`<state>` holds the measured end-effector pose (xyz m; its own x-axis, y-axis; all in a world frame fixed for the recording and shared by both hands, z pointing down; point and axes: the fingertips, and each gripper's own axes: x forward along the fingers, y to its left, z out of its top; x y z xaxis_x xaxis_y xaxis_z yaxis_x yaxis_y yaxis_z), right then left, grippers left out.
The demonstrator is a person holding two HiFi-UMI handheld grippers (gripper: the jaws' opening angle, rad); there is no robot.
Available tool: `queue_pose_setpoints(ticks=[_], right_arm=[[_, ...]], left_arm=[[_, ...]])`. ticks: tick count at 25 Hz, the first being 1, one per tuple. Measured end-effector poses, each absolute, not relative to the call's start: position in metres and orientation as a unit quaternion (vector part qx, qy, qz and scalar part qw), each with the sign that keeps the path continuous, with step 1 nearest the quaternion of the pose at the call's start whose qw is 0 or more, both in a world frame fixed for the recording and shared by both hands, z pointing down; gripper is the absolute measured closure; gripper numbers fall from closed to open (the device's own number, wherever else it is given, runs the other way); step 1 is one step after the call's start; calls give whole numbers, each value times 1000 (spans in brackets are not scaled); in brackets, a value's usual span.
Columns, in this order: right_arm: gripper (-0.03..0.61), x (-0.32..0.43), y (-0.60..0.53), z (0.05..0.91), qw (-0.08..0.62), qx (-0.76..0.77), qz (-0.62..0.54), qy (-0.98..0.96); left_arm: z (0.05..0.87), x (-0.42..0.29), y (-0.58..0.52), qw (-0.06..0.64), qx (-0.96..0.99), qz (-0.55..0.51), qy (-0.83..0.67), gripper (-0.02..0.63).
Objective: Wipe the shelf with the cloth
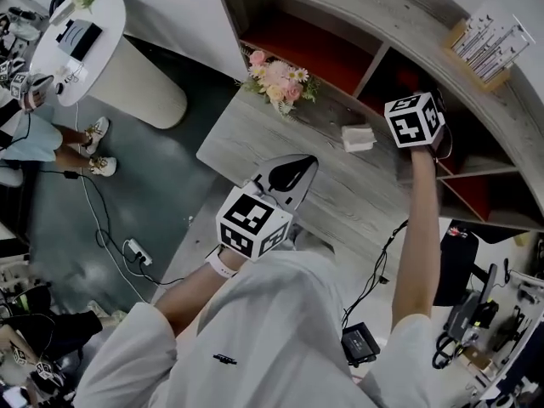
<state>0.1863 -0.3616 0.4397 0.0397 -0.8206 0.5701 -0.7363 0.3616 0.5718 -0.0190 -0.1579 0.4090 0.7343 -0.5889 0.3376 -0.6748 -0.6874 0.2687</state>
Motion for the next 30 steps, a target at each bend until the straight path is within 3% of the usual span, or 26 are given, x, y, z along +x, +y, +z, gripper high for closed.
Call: queue_pose_setpoints(ticks=[13,18,25,30], right_arm=[[482,308,-306,430,338,731,111,-582],[482,328,-296,412,260,797,110,-534],[482,362,-270,384,91,885,140,-434],[480,364,-270,362,37,895,97,-434]], left_arm=[[405,6,-151,184,926,113,-311,612],[406,-1,-149,185,924,115,-315,612],[406,-19,-150,184,919,112,-330,612],[404,-30,-152,185,916,109,-340,612]])
